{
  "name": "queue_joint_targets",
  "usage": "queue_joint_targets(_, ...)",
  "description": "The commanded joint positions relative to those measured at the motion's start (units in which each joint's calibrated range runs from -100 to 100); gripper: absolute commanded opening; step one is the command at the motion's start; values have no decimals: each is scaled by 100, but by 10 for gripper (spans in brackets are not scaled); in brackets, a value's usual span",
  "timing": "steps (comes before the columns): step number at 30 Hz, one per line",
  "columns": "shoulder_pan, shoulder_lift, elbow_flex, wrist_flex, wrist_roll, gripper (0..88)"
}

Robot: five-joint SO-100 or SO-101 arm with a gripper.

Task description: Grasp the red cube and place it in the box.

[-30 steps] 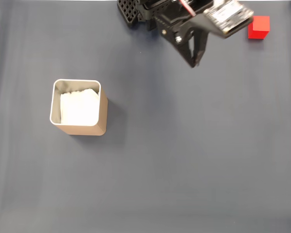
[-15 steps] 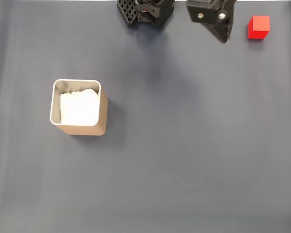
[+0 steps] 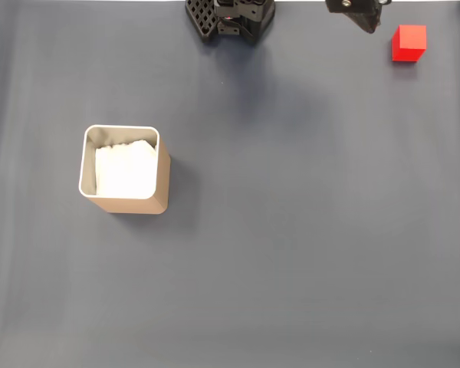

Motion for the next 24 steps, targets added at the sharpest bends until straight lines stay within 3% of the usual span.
queue_joint_targets(1,-30,98,-316,35,142,60)
queue_joint_targets(14,55,427,-288,-56,567,163)
queue_joint_targets(24,-123,764,-225,-253,337,184)
